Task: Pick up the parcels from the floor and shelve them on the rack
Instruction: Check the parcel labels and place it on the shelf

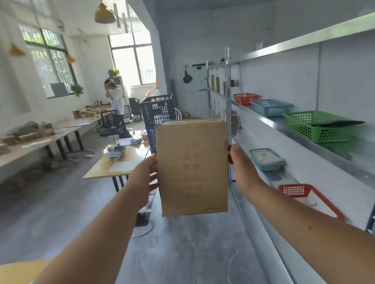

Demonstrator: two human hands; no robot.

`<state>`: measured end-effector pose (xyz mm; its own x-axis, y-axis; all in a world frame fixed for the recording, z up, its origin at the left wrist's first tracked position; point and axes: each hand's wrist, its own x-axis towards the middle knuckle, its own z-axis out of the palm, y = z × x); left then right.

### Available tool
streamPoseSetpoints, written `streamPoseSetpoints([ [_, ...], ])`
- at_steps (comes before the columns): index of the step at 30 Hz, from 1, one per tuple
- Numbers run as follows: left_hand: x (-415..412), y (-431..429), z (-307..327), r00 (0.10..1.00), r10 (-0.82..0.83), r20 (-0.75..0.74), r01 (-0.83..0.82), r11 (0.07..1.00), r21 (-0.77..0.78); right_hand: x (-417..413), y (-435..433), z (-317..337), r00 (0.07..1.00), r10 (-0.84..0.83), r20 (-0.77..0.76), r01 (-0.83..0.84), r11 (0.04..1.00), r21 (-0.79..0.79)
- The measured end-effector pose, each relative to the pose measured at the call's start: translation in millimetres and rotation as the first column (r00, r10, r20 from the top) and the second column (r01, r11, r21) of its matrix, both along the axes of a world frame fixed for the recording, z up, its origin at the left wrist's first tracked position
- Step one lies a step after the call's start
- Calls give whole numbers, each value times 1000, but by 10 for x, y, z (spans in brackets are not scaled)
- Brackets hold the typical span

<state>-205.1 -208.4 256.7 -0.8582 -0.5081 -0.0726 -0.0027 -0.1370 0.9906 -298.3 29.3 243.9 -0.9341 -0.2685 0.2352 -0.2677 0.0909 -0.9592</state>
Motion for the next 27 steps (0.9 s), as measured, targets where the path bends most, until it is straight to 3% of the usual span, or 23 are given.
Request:
streamPoseSetpoints([
  [4,90,-99,216,999,-24,34,27,997,-66,-2,-4,192,999,24,-46,-23,999,26],
  [9,264,-171,521,994,-95,45,97,994,-44,99,-24,548,991,127,54,-120,987,-109],
  [15,386,-237,875,998,-51,-27,48,994,-99,113,-93,824,981,191,47,-174,955,-241],
  [27,433,-239,1202,988,3,-153,-18,995,-95,58,-82,1145,983,154,105,-114,942,-317],
])
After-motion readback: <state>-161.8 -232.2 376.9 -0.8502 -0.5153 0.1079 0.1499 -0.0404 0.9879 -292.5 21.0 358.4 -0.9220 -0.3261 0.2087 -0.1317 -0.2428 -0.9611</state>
